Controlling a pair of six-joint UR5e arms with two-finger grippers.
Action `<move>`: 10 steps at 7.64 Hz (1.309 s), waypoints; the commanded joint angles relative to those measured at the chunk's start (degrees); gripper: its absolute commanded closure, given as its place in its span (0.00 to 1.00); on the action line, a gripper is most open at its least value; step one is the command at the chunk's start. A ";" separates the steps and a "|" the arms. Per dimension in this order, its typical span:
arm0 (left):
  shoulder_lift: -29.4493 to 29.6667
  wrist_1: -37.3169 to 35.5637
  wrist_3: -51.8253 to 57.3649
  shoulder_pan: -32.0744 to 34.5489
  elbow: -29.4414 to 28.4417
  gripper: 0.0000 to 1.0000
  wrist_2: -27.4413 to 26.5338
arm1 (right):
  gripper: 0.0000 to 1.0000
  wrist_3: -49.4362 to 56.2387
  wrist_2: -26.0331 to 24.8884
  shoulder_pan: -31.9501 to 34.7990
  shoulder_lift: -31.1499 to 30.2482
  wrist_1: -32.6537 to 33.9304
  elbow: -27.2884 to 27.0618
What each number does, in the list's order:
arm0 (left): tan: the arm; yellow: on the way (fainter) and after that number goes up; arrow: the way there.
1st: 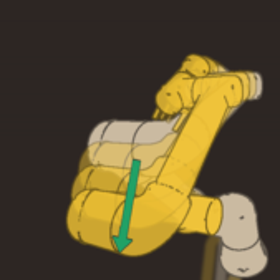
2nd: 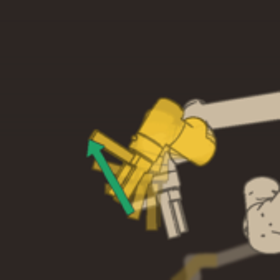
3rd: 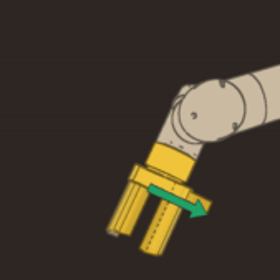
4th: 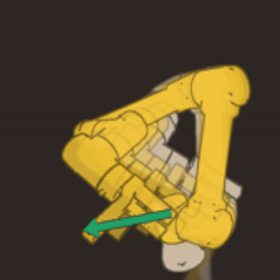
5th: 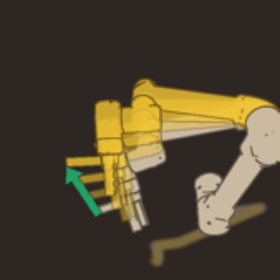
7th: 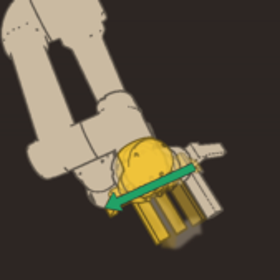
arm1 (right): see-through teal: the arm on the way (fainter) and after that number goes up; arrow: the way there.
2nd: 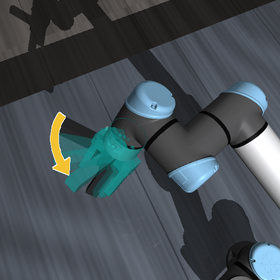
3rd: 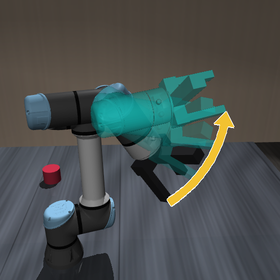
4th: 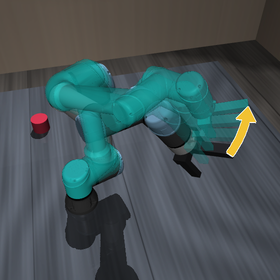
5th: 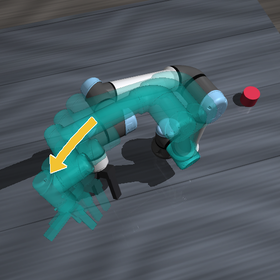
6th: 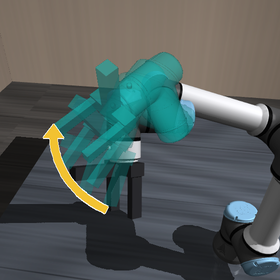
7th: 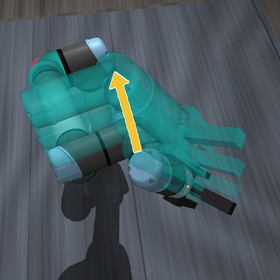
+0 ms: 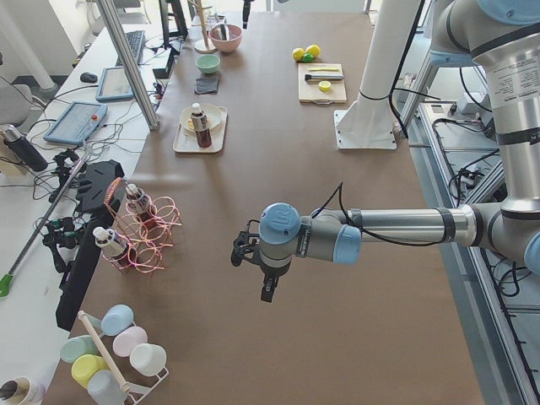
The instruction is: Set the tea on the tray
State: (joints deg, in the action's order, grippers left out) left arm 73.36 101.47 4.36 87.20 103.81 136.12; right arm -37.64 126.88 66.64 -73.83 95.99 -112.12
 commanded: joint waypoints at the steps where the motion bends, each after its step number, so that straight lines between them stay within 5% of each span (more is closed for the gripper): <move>1: 0.82 -1.87 -0.31 0.08 0.70 0.03 6.14 | 0.00 36.98 -1.62 9.77 -23.05 0.25 2.50; 3: 0.56 -2.33 0.38 -0.09 0.79 0.03 5.65 | 0.00 42.90 0.29 17.44 -28.10 0.34 7.69; 5: -0.14 -2.68 0.48 -1.23 0.35 0.03 -0.90 | 0.00 42.91 -0.40 20.88 -29.08 -0.10 11.21; 10: 0.29 -6.55 0.48 -1.77 0.17 0.03 -3.84 | 0.00 42.47 -0.76 25.02 -29.26 0.16 11.58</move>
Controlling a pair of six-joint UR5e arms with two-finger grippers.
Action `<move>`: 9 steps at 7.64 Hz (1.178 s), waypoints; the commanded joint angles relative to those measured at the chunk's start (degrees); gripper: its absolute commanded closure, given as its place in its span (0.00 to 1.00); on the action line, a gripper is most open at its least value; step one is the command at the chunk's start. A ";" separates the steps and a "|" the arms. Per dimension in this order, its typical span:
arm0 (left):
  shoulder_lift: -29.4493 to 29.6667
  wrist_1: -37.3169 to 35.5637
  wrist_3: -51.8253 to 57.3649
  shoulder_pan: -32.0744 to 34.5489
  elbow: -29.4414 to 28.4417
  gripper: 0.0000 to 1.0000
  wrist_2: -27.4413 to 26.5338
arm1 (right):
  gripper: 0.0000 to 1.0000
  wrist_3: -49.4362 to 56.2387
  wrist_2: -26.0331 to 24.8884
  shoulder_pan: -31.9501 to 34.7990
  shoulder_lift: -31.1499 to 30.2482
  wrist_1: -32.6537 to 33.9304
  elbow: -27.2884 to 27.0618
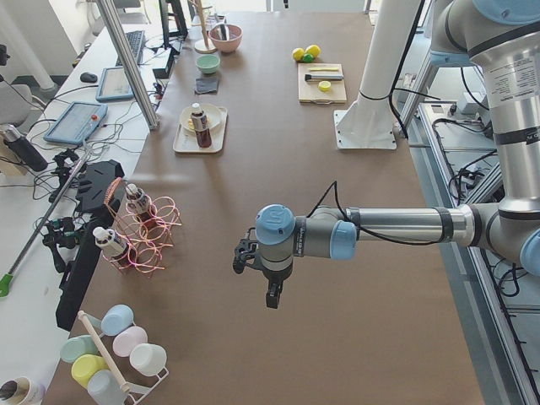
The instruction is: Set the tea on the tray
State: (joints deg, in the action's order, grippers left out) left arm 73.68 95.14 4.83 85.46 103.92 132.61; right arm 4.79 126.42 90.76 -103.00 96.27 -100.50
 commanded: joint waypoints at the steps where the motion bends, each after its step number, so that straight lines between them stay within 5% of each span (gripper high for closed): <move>1: -0.03 -0.21 0.00 -0.03 0.05 0.03 -0.33 | 0.00 0.13 -0.29 2.04 -0.01 -0.47 0.04; 5: -0.47 -1.44 0.00 0.05 -0.65 0.03 -0.33 | 0.00 0.39 -12.15 3.01 -1.24 -0.64 -1.89; 9: -0.38 -1.44 0.00 -0.03 -0.48 0.03 -0.33 | 0.00 -0.14 -6.47 2.93 -1.07 -0.56 -2.42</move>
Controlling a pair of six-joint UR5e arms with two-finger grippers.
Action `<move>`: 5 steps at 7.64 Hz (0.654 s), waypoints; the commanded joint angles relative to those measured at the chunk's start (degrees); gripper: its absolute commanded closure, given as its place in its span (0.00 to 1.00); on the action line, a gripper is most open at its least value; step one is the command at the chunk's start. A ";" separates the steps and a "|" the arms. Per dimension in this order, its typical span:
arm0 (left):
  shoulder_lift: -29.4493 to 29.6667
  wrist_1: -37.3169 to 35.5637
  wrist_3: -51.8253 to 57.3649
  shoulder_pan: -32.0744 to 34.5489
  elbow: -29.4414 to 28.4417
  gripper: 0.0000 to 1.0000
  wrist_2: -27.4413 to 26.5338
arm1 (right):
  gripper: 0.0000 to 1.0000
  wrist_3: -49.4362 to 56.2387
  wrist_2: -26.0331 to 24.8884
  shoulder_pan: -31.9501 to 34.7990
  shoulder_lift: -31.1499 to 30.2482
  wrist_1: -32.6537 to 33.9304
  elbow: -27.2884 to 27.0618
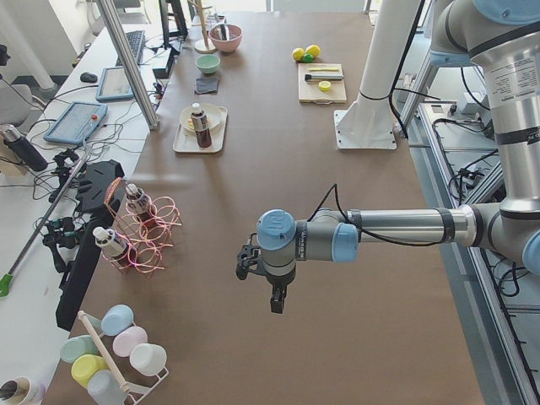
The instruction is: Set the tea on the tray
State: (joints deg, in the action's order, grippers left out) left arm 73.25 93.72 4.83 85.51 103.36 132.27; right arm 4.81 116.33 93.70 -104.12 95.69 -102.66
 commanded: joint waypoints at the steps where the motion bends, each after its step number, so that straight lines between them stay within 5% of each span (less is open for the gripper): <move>1: -0.03 -0.03 0.00 0.00 0.00 0.03 0.00 | 0.00 -0.15 3.90 -0.01 0.06 -0.07 -0.26; 5: 0.05 -1.25 0.00 -0.08 -0.62 0.03 0.00 | 0.00 0.03 4.00 -0.01 0.06 -0.07 -0.78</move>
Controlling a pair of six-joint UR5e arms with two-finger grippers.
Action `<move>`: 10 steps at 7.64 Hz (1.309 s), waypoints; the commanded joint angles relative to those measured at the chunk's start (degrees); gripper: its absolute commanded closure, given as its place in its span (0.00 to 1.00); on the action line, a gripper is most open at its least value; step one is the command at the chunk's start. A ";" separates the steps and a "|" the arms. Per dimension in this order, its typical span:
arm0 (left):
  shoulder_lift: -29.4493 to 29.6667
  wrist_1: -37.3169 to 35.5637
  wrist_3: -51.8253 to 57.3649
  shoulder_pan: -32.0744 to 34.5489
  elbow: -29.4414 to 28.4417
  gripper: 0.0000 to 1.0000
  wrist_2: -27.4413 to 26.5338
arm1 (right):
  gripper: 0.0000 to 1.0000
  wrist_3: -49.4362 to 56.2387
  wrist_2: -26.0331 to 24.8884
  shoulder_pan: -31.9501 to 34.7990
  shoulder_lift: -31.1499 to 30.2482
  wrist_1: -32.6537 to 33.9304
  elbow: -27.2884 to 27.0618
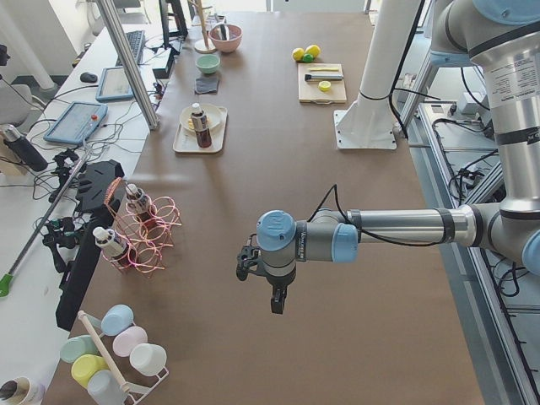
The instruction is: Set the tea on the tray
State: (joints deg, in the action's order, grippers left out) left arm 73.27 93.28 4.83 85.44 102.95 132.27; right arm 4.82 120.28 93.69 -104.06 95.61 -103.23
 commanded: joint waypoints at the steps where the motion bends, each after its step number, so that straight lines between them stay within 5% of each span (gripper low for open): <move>1: 0.04 -0.81 -0.09 -0.01 -0.21 0.03 0.00 | 0.00 0.10 0.04 0.00 0.00 0.01 -0.22; 10: -0.05 -0.81 0.00 -0.01 -0.47 0.03 0.00 | 0.00 0.10 0.22 0.00 -0.44 0.01 -1.45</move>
State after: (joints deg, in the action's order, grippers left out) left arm 73.21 92.46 4.82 85.43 102.66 132.28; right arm 4.92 120.50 93.69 -104.47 95.62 -104.48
